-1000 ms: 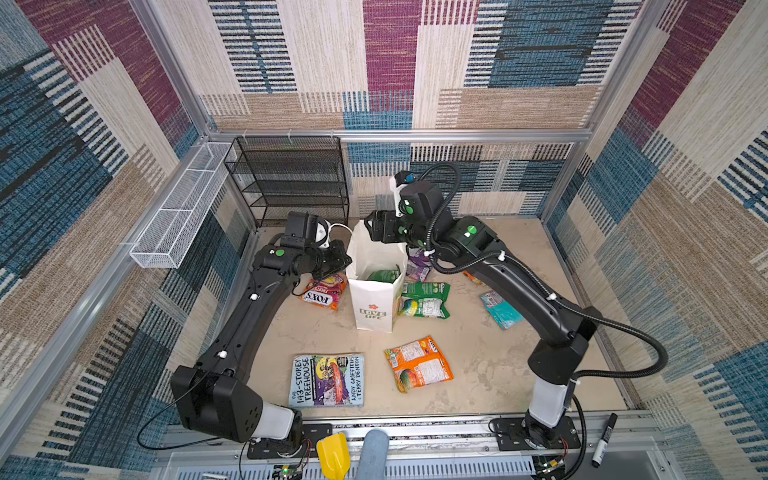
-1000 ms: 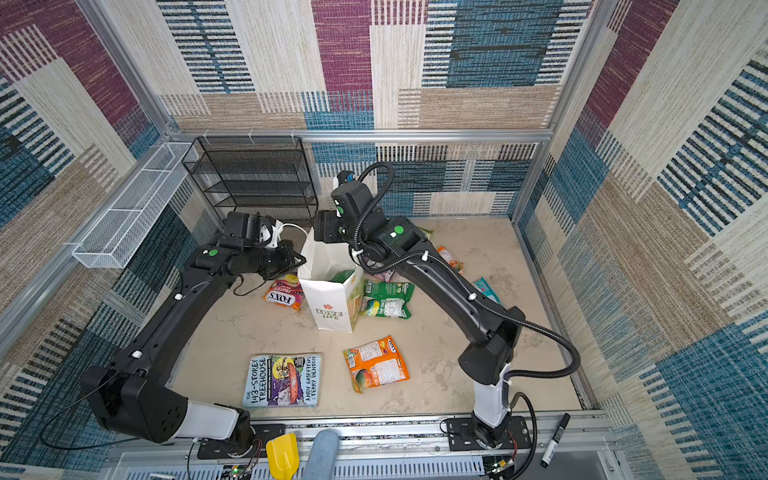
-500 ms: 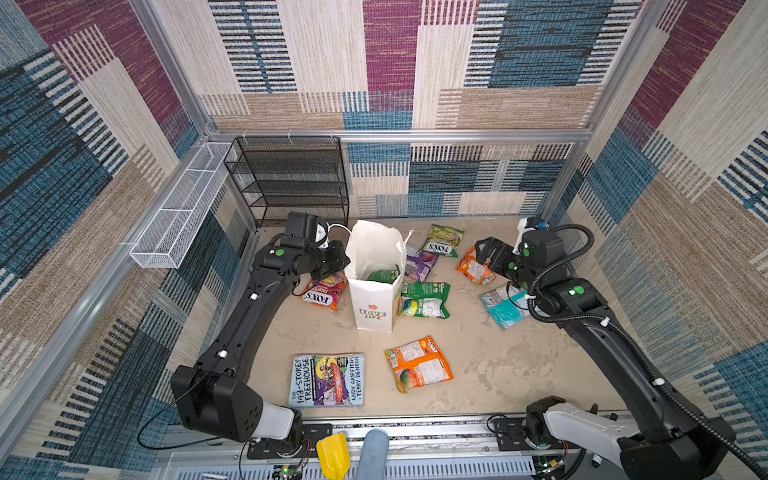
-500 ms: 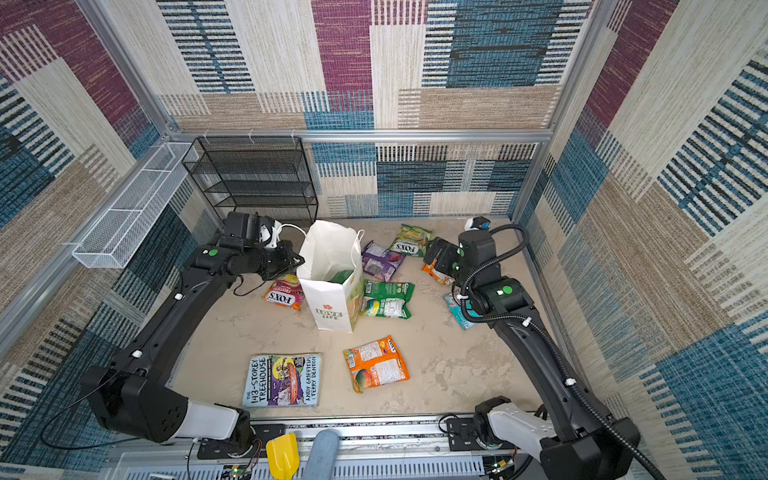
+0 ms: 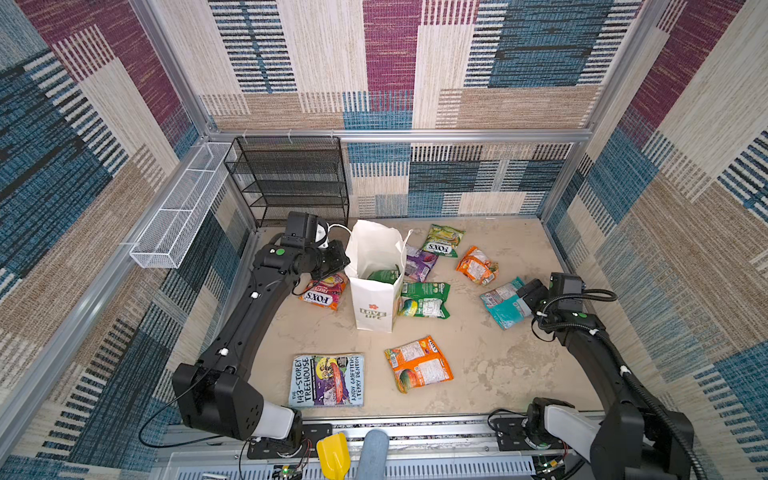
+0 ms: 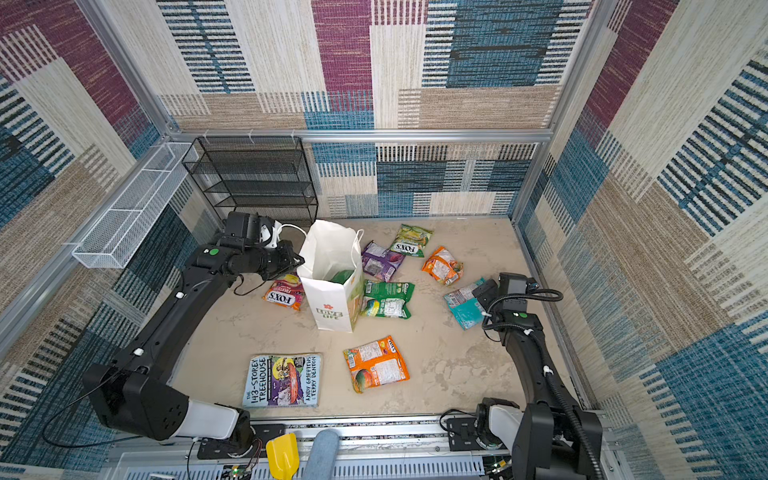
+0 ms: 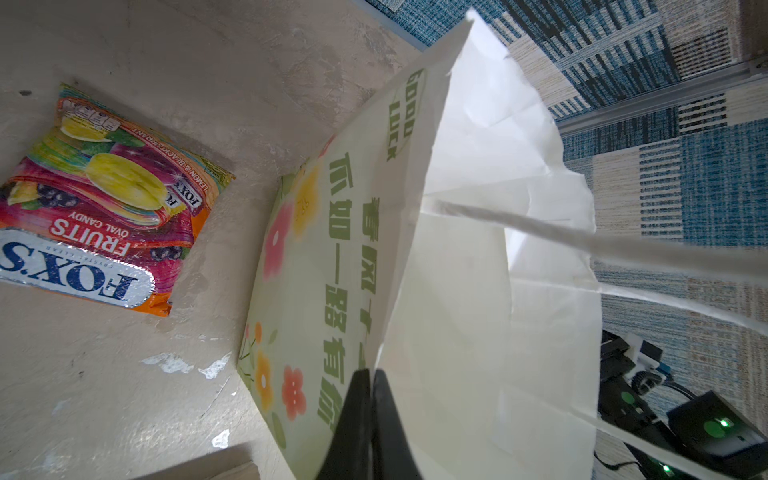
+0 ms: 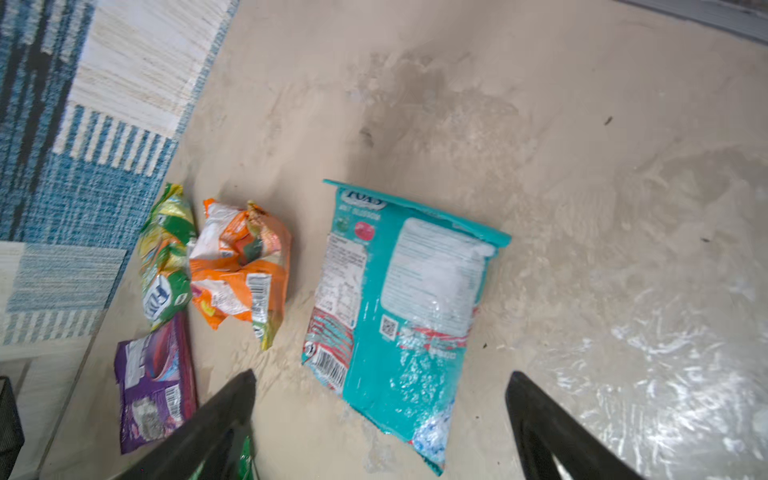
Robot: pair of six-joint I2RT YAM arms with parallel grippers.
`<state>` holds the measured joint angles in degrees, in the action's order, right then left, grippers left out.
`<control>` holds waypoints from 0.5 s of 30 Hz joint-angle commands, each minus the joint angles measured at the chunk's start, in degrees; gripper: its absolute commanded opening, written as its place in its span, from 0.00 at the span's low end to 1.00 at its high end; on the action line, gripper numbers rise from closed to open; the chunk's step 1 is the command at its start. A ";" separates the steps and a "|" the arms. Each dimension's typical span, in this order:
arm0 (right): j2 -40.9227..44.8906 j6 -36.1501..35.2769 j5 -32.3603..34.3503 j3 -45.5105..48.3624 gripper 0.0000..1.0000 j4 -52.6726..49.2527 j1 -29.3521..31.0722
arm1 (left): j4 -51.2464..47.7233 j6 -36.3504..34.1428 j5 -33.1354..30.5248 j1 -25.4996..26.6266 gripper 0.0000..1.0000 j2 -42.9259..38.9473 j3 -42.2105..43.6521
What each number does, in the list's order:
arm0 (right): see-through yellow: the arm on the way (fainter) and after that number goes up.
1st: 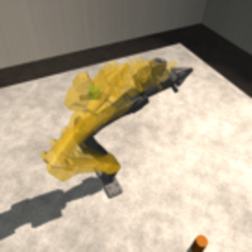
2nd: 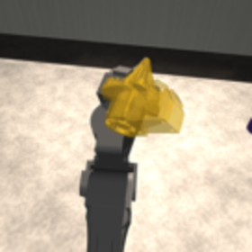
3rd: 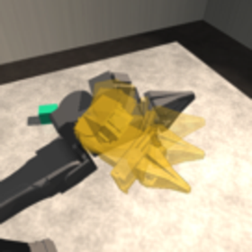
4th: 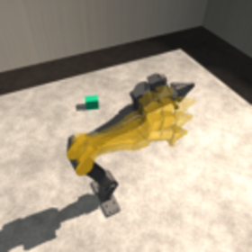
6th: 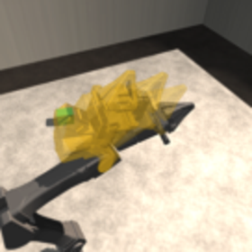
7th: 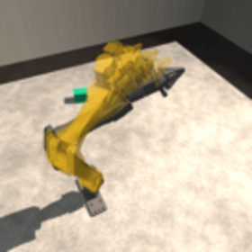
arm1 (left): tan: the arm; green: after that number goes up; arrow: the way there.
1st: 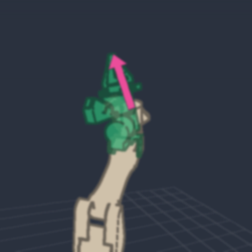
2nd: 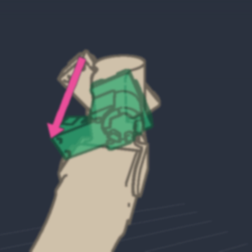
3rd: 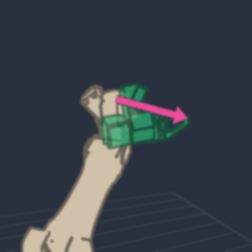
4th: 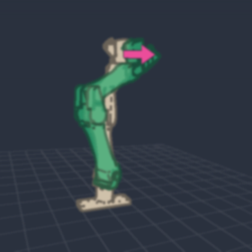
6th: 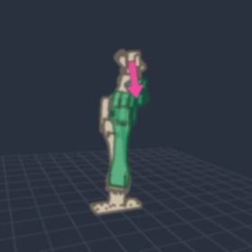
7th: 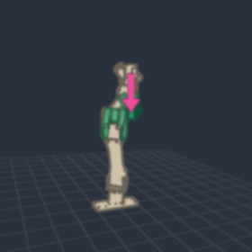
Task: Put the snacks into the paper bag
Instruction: 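Move the right gripper to the teal packet and grasp it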
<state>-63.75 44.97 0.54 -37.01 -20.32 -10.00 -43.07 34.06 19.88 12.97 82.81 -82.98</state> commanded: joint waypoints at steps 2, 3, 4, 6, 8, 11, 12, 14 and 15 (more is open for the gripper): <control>-4.14 1.26 0.05 1.85 0.89 6.10 -1.14 | -0.42 0.04 -0.04 -0.14 0.00 -0.14 -0.25; -5.30 1.17 -0.28 1.81 0.88 6.39 -1.15 | -0.39 0.03 0.05 -0.16 0.00 -0.11 -0.25; -6.40 1.11 -0.58 1.70 0.87 6.78 -1.13 | -0.41 -0.04 0.08 -0.16 0.00 0.01 -0.18; -8.42 0.91 -1.07 1.94 0.86 7.91 -1.16 | -0.43 0.10 0.33 -0.15 0.00 0.23 -0.25; -9.88 0.93 -1.24 2.04 0.84 8.79 -1.16 | -0.40 0.12 0.67 -0.17 0.00 0.43 -0.20; -12.10 0.39 -1.77 1.59 0.79 9.79 -1.08 | -0.38 0.12 0.78 -0.17 0.00 0.47 -0.24; -12.80 0.22 -1.81 1.43 0.78 10.06 -1.11 | -0.35 0.20 0.78 -0.14 0.00 0.35 -0.20; -14.34 0.16 -2.55 1.09 0.77 10.53 -1.14 | -0.35 0.11 0.69 -0.19 0.00 0.25 -0.26; -15.04 0.12 -2.91 0.87 0.76 10.85 -1.08 | -0.35 0.11 0.61 -0.19 0.00 0.23 -0.27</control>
<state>-77.45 45.56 -1.08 -35.44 -12.60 -11.11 -43.07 34.06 20.08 12.88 83.11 -83.00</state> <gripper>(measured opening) 0.769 0.063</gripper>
